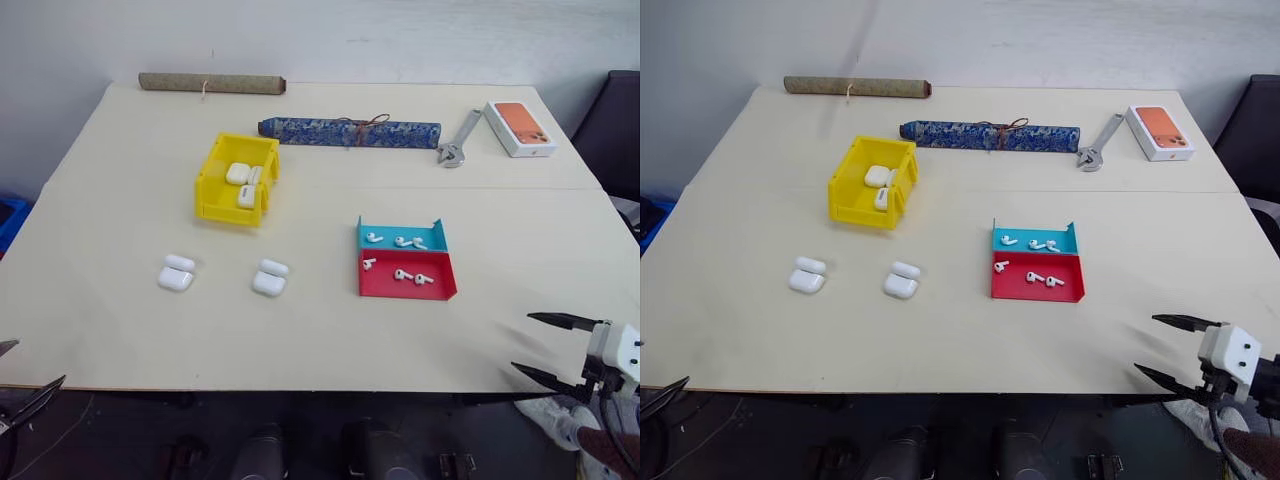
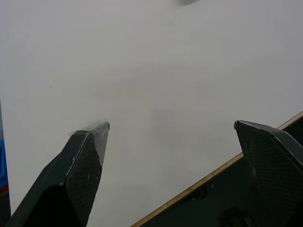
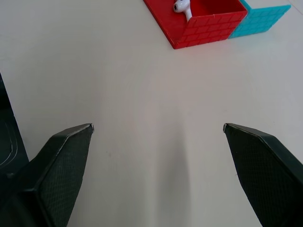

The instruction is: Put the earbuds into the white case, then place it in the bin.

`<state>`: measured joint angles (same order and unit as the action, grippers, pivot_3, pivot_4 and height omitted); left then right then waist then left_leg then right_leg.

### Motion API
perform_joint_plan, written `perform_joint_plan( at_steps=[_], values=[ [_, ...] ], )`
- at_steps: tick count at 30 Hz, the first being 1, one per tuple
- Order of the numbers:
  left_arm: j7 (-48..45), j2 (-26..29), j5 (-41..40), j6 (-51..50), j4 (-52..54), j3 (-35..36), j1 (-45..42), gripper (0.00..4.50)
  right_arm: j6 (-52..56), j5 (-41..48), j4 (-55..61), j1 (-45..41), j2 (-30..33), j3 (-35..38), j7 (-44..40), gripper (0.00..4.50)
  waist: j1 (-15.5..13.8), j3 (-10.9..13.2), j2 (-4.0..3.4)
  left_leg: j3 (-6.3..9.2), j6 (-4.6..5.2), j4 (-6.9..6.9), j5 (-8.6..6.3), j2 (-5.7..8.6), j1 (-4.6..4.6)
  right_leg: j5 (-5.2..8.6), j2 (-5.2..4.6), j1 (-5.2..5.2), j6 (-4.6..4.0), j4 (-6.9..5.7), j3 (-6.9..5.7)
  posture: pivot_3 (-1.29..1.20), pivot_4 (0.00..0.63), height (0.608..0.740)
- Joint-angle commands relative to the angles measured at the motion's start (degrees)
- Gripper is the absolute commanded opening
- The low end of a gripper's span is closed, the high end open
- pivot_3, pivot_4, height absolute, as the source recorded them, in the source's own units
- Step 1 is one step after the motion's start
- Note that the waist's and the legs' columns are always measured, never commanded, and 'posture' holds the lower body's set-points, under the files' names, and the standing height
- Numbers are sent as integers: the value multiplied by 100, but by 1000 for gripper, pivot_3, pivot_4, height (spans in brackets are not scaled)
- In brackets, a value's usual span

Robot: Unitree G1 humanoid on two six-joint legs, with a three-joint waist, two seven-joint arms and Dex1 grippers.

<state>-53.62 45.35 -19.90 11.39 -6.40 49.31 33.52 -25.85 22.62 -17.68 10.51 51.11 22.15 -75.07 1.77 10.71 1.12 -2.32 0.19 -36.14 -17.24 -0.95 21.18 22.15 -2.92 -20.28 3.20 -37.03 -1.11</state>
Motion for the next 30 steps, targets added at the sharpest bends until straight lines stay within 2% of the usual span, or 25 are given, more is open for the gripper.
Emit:
perform_joint_plan(
  at_steps=[1, 5, 8, 10, 12, 14, 16, 19, 23, 28, 30],
  values=[
    [105, -46, -37, -45, 165, 227, 110, 4463, -22, -19, 151, -50, -56, -36, 99, 4500, 3, 0, 1, 0, 0, 0, 0, 0, 0, 0, 0, 0, 0, 0, 0, 0, 150, 740],
    [37, -180, -262, -190, 558, 205, 166, 4463, 224, 11, 354, -238, -148, -250, 237, 4500, 10, 0, 1, 0, -1, -4, 1, 0, 0, 0, 0, 0, 0, -2, 0, 0, 150, 740],
    [160, -281, -848, -819, 725, 377, 2, 4463, 511, 70, 712, -378, -320, -468, 380, 4500, 4, -1, 2, 1, -2, -4, 2, 0, -2, 0, 0, 0, 0, -9, 0, 0, 150, 740],
    [302, -330, -1155, -1382, 803, 545, 65, 4463, 354, 449, 1131, -564, -695, -475, 448, 4500, 10, 0, 9, 3, -4, -8, 3, 0, -3, 0, 0, -6, 1, -29, -1, 0, 150, 740],
    [545, -461, -1315, -1831, 904, 701, 160, 4463, 565, 779, 1703, -621, -1009, -540, 594, 4500, 41, 0, 8, 3, -10, -8, 4, -4, -4, -1, 6, -10, 1, -40, 0, 0, 150, 740],
    [1193, -631, -1399, -2280, 808, 998, 52, 4463, 706, 1016, 2325, -554, -1364, -795, 678, 4500, 37, 0, 6, 4, -11, -8, 4, -4, -6, 0, 5, -10, 2, -45, 0, 0, 150, 740],
    [1683, -710, -1420, -2547, 694, 1245, -62, 4463, 387, 1116, 2673, -491, -1713, -1018, 532, 4500, 25, -4, 15, 7, -12, -9, 3, -5, -7, 0, 6, -11, 4, -49, -1, 0, 150, 740],
    [2157, -640, -1985, -3859, 704, 1550, -16, 4463, 141, 1039, 2902, -397, -2007, -1380, 333, 4500, 4, -16, 34, 13, -15, -12, 3, -6, -7, 0, 9, -10, 5, -52, -2, 0, 150, 740],
    [2490, -275, -2488, -5356, 1136, 1729, 85, 4463, -540, 982, 2635, -415, -2067, -1555, -205, 4500, -23, -26, 51, 14, -9, -25, 2, 1, -7, -3, -2, -3, 9, -50, -2, 0, 150, 740],
    [3014, 678, -3744, -7826, 1651, 1852, -459, 4463, -572, 1082, 2539, -487, -2154, -1462, 67, 4500, -46, -42, 78, 28, -16, -28, 19, 3, -12, 1, -4, 4, -2, -59, -7, 0, 150, 740],
    [3218, 992, -4109, -8332, 1909, 1648, -957, 4463, -472, 1150, 2511, -526, -2144, -1460, 104, 4500, -19, -38, 69, 26, -17, -28, 26, 3, -13, 2, -6, 8, -8, -55, -6, 0, 150, 740]
  ],
)
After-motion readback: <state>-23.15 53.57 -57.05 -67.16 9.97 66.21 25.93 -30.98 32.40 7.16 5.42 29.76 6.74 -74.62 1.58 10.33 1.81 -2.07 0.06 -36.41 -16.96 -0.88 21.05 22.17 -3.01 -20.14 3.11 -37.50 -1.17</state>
